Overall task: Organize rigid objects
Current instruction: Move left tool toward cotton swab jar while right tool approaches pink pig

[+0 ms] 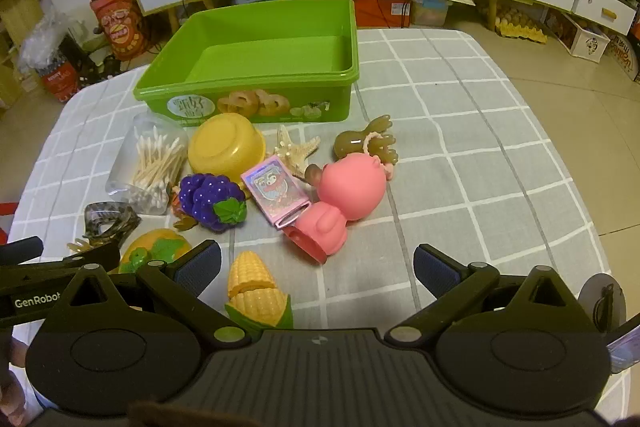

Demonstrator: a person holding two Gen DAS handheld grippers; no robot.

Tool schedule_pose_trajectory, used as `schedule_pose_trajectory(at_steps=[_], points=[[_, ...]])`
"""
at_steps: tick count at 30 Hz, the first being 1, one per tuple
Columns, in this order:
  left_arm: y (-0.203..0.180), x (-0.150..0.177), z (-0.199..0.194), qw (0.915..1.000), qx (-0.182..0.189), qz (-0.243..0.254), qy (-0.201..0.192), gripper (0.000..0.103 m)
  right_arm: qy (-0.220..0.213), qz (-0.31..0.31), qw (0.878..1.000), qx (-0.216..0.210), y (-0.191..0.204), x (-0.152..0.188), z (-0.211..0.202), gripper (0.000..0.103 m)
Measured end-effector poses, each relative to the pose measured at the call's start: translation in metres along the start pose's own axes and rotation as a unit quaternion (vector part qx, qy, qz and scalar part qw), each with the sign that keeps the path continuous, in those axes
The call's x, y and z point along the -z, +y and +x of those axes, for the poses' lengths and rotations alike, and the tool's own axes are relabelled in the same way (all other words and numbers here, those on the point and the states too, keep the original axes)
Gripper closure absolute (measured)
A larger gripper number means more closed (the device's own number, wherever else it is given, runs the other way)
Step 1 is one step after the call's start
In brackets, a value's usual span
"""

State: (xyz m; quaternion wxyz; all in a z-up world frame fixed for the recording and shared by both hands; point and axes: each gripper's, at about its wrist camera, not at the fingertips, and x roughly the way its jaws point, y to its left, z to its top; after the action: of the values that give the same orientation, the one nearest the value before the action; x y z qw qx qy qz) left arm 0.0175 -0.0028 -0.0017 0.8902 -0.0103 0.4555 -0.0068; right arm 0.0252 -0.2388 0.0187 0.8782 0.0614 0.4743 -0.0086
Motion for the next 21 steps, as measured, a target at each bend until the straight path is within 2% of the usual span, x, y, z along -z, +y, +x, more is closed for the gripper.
schedule_pose_trajectory(at_steps=[21], points=[[0.0014,-0.0005,0.0,1.0,0.001,0.0,0.0,0.022,0.0,0.0,1.0,0.0,0.0012,0.0004,0.0001,0.002]])
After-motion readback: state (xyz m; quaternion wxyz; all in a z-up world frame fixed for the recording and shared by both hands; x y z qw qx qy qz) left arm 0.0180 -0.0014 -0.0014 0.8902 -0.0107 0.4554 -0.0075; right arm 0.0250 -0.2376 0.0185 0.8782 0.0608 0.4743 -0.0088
